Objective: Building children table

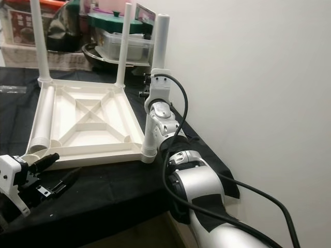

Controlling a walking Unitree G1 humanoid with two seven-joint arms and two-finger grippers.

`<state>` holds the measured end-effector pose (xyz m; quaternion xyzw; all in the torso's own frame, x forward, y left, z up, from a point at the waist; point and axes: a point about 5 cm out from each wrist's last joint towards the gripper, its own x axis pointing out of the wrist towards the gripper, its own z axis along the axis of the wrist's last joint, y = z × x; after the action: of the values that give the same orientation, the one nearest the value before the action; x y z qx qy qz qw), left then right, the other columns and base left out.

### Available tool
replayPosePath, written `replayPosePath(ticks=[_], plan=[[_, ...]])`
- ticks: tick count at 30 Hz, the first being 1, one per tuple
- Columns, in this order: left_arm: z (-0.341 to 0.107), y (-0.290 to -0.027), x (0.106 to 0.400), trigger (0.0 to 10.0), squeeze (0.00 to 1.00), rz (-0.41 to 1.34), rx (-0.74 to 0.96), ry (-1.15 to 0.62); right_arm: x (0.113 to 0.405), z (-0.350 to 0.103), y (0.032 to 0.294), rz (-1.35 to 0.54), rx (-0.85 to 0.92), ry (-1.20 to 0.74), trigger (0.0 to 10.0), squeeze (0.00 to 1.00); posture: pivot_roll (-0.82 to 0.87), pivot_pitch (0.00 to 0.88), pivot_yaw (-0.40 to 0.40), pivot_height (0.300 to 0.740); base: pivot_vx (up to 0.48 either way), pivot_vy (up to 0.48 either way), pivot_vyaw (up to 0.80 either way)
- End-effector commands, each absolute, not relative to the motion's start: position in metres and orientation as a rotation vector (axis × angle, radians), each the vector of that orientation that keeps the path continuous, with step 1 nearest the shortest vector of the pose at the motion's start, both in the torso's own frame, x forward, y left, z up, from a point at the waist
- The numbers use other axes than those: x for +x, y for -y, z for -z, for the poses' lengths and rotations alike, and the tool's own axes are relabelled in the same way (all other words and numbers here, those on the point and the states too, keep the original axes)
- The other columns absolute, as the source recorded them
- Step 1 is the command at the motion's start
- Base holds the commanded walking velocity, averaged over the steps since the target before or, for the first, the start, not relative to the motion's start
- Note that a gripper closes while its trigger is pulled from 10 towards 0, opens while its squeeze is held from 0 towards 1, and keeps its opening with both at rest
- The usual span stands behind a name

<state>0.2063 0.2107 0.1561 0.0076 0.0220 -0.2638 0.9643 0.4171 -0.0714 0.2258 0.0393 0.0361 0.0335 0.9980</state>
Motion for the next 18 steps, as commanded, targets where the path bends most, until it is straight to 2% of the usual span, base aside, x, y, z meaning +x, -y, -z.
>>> replayPosePath(ticks=[1,9,18], plan=[[-0.155,-0.205,0.206,10.0,0.00,0.546,0.015,-0.037,0.404,-0.161,0.081,-0.037,0.102,-0.352,0.0,0.00,0.15,0.000,-0.232,0.740,0.000,0.000,0.00],[-0.156,-0.208,0.205,10.0,0.00,0.549,0.018,-0.047,0.391,-0.126,0.087,0.037,0.357,-0.513,0.0,0.00,0.15,0.000,-0.221,0.740,0.000,0.000,0.00],[-0.157,-0.211,0.206,10.0,0.00,0.549,0.022,-0.049,0.386,-0.118,0.082,0.003,0.312,-0.497,0.0,0.00,0.15,0.000,-0.208,0.740,0.000,0.000,0.00]])
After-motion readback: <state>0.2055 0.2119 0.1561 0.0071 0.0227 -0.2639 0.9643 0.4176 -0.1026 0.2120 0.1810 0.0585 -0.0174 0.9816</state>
